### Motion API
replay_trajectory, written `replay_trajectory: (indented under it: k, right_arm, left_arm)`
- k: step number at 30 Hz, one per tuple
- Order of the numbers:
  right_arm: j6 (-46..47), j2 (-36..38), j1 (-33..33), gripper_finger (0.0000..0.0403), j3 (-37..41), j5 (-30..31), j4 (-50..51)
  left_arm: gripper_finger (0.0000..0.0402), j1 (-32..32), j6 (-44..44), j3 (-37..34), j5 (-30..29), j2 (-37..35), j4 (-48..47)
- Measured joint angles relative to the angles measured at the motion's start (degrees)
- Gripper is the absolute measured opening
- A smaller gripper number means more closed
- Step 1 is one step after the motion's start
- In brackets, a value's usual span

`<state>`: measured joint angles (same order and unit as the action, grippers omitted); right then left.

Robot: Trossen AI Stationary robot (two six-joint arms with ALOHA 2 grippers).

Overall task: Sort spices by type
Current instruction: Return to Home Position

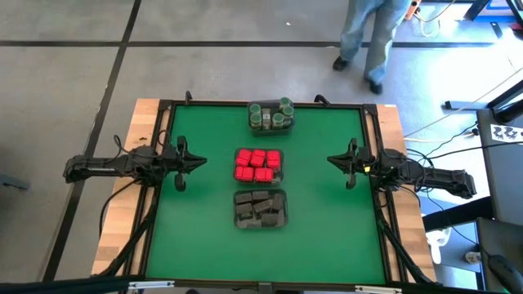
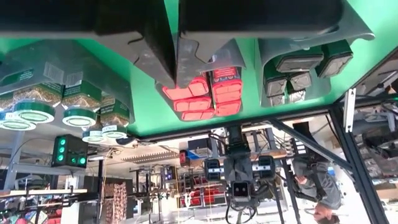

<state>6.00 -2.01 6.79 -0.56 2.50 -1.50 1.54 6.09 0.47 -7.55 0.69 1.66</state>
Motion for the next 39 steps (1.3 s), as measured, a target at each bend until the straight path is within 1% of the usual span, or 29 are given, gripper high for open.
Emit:
replay_trajectory:
  k: [31,39]
  right_arm:
    - [-0.2,-0.5,0.0,0.0014,0.1,-0.1,-0.1]
    - [-0.2,-1.7,0.0,0.0014,0.1,-0.1,-0.1]
  left_arm:
    - [0.0017,0.0,0.0,0.0,-0.1,0.0,0.1]
    - [0.0017,0.0,0.0,0.1,-0.1,0.0,0.1]
